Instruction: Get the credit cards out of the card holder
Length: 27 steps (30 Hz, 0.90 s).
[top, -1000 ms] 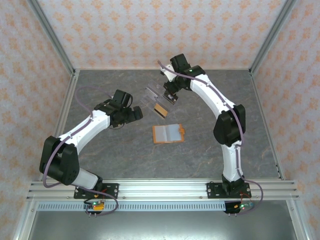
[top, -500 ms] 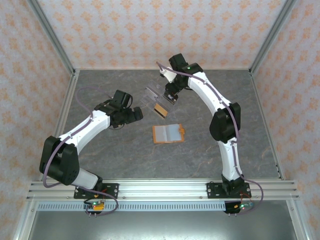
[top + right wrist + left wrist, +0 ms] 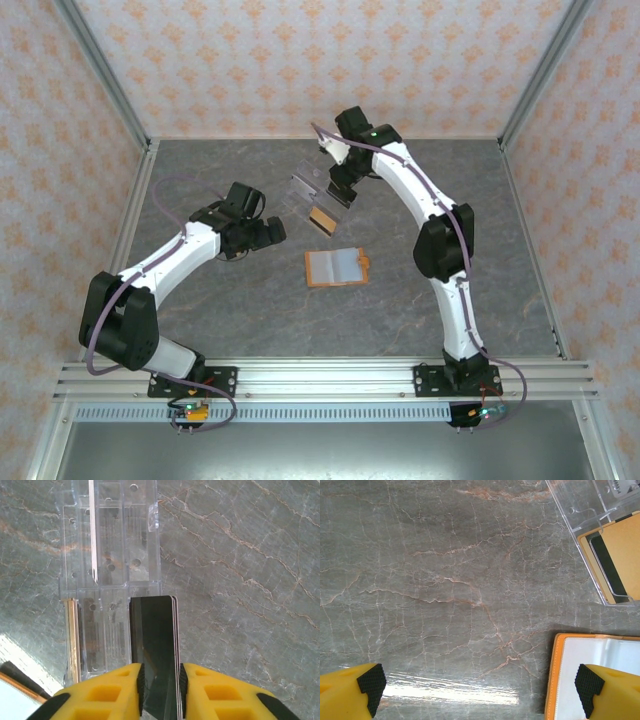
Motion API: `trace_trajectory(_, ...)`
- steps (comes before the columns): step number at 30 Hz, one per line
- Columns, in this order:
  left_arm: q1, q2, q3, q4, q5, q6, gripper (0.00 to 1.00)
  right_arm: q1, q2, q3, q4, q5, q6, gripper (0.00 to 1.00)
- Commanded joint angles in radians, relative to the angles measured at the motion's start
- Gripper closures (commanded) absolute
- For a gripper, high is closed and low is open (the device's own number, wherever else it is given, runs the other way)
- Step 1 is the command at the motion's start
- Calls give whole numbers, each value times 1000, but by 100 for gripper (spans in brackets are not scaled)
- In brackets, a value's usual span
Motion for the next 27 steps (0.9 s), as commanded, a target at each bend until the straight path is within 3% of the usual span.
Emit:
trace_trajectory(1,10,-15,-6,-32,-10,11,0,-3,-3,40,-35,21,36,71)
trace_trajectory(7,9,-22,-9,-20,13,2,0,-3,-136,-56,18,3,157,60)
trace_trajectory(13,1,-42,-28,4,39,-10,0,-3,-386,-362,153,-1,416,45)
trace_trajectory(20,-82,-35,-32,30,53,-57,0,-3,-668,-819,386,-4,685,41)
trace_trajectory(23,-143,-18,-37,83,55,-102,1,-3,-733,-999,474,34,789,41)
trace_trajectory(27,-219,44,-23,138,69,-146,7,-3,-759,-1152,558,-58,889,42)
